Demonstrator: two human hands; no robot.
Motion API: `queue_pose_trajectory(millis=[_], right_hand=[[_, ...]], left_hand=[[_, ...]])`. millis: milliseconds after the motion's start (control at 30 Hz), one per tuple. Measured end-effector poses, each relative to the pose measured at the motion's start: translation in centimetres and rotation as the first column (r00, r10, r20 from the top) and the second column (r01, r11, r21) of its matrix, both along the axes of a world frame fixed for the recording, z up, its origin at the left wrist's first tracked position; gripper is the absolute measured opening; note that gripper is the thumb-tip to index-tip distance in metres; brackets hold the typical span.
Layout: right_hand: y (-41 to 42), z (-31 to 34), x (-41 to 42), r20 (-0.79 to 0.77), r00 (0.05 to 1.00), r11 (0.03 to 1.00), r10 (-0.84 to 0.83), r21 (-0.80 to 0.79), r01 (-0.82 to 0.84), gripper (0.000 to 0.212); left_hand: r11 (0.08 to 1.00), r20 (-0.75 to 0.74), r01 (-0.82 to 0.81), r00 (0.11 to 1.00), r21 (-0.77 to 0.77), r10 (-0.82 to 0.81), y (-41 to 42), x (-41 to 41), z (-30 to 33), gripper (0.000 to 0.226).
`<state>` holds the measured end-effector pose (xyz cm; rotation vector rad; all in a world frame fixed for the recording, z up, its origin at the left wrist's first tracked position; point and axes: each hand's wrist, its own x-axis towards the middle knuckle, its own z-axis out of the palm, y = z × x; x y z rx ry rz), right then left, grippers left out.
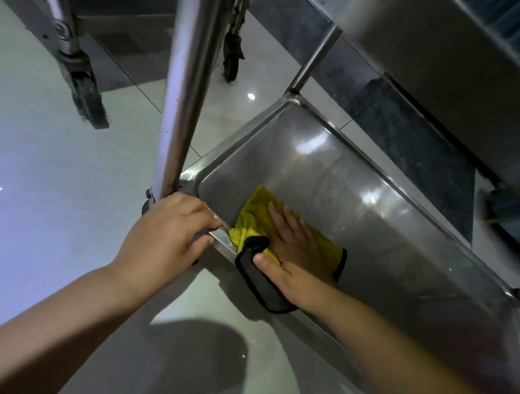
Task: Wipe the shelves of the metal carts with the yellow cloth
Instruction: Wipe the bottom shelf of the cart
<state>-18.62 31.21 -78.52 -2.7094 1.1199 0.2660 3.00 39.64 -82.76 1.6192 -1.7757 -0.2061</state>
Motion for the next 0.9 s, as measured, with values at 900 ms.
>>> queue_pose_trajectory(millis=[900], right_hand=[[-2.0, -0.9, 5.7, -0.053, 0.998, 0.998, 0.034, -0.054, -0.037, 0.067]], left_hand=[[0.980, -0.055, -0.070, 0.997, -0.184, 0.060, 0.7, 0.9, -1.3, 0.026]])
